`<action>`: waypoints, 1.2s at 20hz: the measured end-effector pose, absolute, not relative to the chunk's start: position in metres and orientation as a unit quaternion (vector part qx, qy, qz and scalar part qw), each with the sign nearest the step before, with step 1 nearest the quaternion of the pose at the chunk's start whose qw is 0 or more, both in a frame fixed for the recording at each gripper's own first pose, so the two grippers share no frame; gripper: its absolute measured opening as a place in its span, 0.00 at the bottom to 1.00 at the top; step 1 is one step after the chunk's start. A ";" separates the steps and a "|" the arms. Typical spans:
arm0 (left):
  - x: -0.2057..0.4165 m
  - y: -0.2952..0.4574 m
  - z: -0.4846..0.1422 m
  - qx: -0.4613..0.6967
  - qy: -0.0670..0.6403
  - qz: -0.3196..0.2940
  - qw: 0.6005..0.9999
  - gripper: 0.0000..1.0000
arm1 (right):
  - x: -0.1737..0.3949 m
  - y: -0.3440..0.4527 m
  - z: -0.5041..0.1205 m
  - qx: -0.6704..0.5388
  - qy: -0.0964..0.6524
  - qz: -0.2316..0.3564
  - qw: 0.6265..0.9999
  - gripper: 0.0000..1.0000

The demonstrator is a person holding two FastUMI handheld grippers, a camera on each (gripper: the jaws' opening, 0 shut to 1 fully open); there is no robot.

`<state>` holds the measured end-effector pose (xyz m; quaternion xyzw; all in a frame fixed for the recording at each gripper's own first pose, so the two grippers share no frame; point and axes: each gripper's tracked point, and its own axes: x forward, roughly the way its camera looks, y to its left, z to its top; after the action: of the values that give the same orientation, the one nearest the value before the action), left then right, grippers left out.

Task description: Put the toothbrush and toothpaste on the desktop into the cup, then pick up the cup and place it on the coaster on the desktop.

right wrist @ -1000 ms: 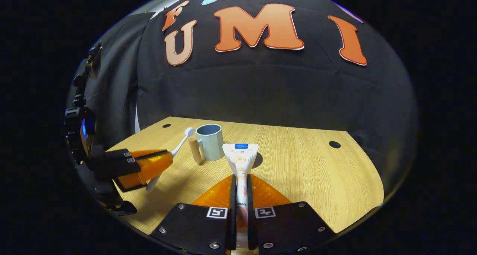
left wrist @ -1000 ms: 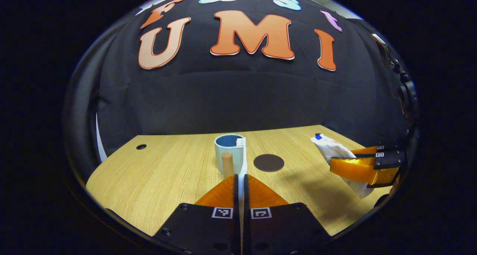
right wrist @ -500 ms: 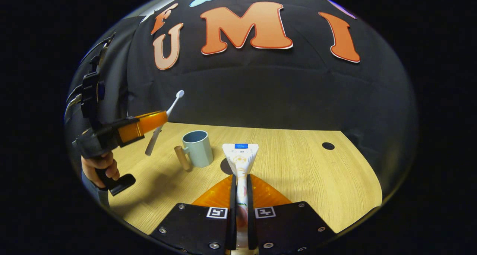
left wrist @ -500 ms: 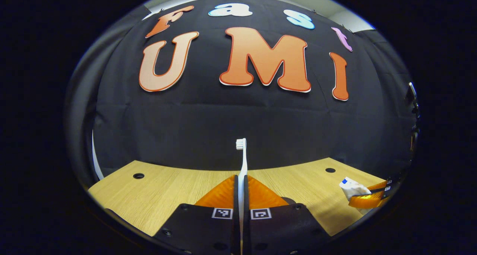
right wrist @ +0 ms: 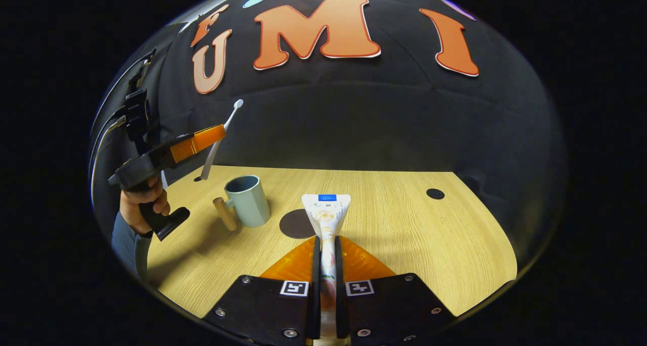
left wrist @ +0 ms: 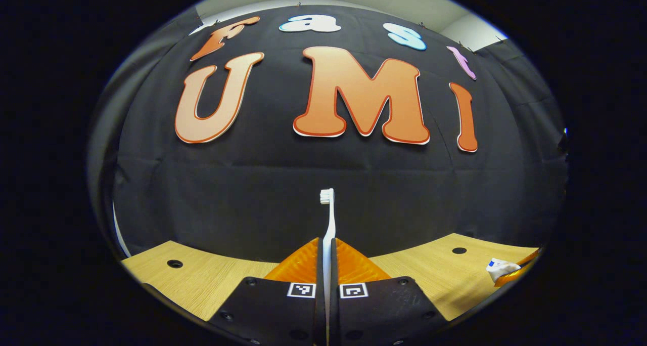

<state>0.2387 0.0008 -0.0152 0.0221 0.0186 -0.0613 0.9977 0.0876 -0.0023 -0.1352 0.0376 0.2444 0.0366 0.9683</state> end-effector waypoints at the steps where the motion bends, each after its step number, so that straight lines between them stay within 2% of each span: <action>1: 0.243 -0.003 -0.021 0.020 0.019 -0.071 0.997 0.03 | 0.089 -0.002 -0.136 0.038 0.247 0.037 0.968 0.12; 8: 0.266 -0.007 -0.060 -0.009 0.034 -0.111 0.993 0.02 | 0.095 0.000 -0.150 0.024 0.254 0.047 0.966 0.12; 14: 0.275 -0.005 -0.089 -0.013 0.050 -0.121 0.991 0.03 | 0.097 0.003 -0.156 0.025 0.261 0.048 0.964 0.12; 24: 0.264 -0.002 -0.110 -0.018 0.069 -0.123 0.990 0.05 | 0.106 0.010 -0.119 0.040 0.212 0.050 0.975 0.12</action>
<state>0.2642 -0.0017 -0.1096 -0.0180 0.0685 -0.1231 0.9899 0.1065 0.0100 -0.1191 0.0402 0.2118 0.0500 0.9752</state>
